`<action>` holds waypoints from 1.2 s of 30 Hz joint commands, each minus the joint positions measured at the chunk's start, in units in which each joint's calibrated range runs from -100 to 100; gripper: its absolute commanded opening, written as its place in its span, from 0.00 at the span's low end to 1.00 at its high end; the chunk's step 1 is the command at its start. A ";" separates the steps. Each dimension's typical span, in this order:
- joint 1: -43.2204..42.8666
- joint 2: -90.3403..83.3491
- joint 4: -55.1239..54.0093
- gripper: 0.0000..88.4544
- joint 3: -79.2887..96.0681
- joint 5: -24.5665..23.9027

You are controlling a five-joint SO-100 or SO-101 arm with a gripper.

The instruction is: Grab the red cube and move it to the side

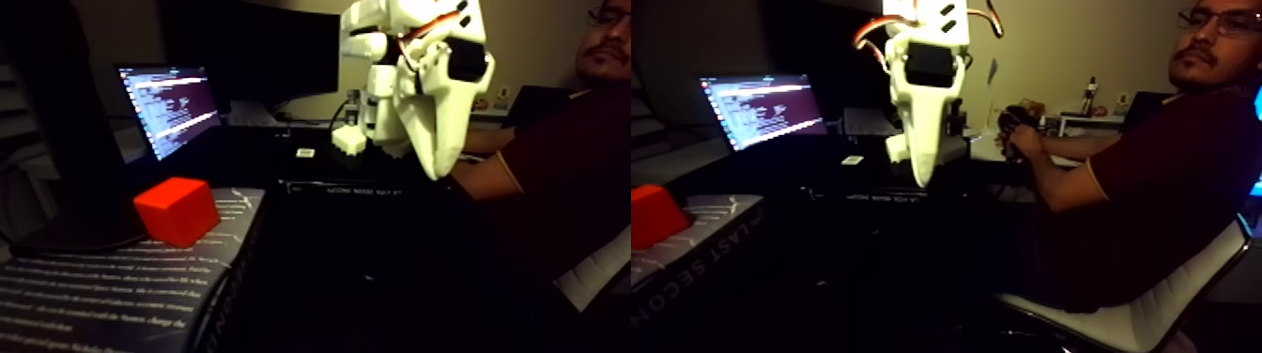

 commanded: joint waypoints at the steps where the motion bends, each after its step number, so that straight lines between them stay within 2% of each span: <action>1: 0.14 -4.81 2.06 0.01 0.82 -2.69; 11: 0.30 -14.89 7.64 0.01 2.73 -5.17; 36: 0.72 -14.73 7.39 0.01 2.91 -4.68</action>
